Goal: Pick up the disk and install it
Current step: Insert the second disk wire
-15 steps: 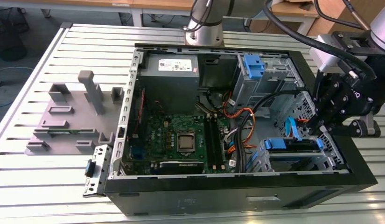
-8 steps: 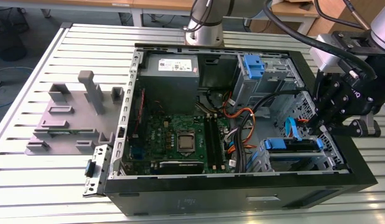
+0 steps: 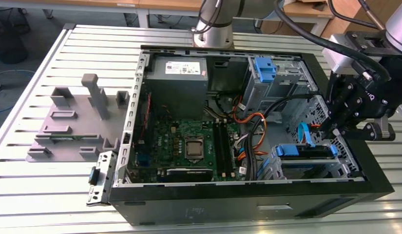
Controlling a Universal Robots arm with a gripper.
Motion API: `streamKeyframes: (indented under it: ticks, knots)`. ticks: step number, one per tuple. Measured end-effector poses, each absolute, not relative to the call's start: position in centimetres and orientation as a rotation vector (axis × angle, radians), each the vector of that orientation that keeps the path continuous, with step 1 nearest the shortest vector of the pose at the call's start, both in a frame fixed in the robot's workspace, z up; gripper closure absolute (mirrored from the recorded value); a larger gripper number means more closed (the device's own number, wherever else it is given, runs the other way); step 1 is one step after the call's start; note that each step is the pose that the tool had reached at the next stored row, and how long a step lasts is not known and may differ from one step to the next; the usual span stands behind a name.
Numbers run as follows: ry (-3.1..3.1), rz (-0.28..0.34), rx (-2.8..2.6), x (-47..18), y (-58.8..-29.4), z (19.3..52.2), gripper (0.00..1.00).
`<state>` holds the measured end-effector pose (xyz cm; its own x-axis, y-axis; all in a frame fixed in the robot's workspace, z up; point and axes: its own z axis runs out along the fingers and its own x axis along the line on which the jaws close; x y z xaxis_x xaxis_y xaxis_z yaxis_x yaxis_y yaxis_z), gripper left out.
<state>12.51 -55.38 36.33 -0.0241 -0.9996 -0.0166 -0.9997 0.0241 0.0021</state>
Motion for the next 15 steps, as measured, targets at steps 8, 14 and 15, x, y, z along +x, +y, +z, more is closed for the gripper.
streamKeyframes:
  ticks: [8, 14, 15]
  knots:
    - [2.238, 0.027, -2.184, 12.81, -55.12, 36.04, 0.77]
    - [2.237, 0.028, -2.184, 13.09, -54.64, 35.85, 0.77]
    - [2.237, 0.028, -2.184, 13.15, -54.58, 35.83, 0.77]
